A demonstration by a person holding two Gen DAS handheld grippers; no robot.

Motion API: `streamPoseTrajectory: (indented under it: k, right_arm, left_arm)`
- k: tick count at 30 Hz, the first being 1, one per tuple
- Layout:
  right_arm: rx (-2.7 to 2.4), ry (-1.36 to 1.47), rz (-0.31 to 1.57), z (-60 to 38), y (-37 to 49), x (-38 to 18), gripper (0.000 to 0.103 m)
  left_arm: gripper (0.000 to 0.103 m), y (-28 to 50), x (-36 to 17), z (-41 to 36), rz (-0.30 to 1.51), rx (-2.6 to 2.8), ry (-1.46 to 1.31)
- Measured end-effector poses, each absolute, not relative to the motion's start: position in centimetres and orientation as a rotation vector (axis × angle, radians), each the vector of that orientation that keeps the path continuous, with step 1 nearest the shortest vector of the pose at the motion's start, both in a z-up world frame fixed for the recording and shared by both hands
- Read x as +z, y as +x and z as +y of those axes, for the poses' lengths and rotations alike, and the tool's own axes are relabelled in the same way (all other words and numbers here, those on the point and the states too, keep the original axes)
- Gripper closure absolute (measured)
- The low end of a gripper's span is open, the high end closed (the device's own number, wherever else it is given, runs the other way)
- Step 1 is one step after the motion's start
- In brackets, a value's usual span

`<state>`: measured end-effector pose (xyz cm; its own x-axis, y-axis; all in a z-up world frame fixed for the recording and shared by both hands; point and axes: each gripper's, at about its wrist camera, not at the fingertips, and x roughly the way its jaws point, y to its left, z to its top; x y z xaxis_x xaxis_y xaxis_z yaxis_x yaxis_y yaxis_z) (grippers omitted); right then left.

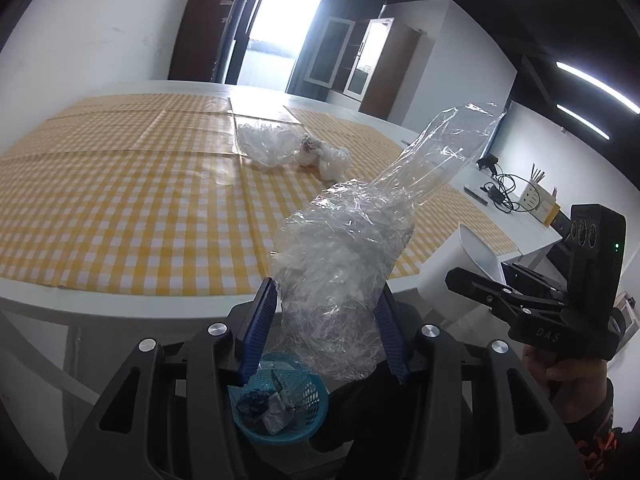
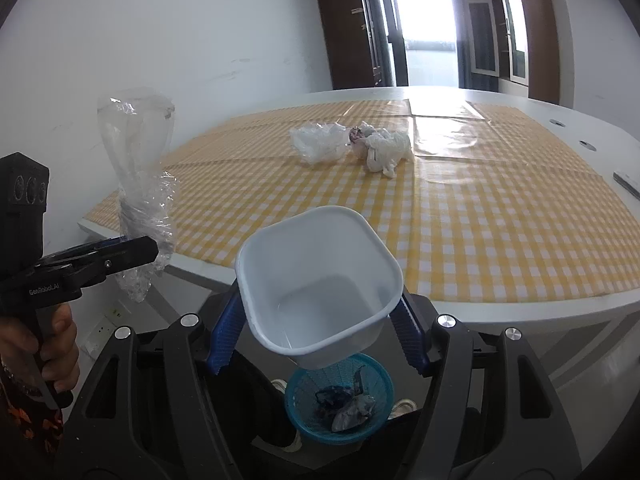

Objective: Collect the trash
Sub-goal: 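Carry the clear bag and white cup down over the blue basket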

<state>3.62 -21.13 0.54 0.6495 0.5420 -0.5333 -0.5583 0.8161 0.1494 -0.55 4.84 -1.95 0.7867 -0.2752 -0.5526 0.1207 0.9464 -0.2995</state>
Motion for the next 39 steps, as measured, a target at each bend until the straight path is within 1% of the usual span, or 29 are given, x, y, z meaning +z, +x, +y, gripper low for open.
streamPoseTrajectory:
  k: [11, 22, 29, 39]
  right_arm:
    - [0.647, -0.023, 0.633, -21.9, -0.7, -2.0, 0.040]
    - [0.637, 0.013, 0.767, -23.0, -1.2, -7.8, 0.040]
    - [0.636, 0.032, 0.860, -22.4, 0.5, -12.0, 0.040]
    - [0.596, 0.080, 1.049, -20.7, 5.5, -18.9, 0.040]
  left_arm:
    - [0.054, -3.1, -4.7, 2.3, 0.695, -0.268, -0.228]
    - [0.054, -3.5, -9.8, 2.1, 0.809, -0.275, -0.278]
    - [0.054, -2.1, -15.0, 1.8, 0.926, -0.280, -0.278]
    - [0.056, 4.2, -23.9, 3.5, 1.085, -0.201, -0.368]
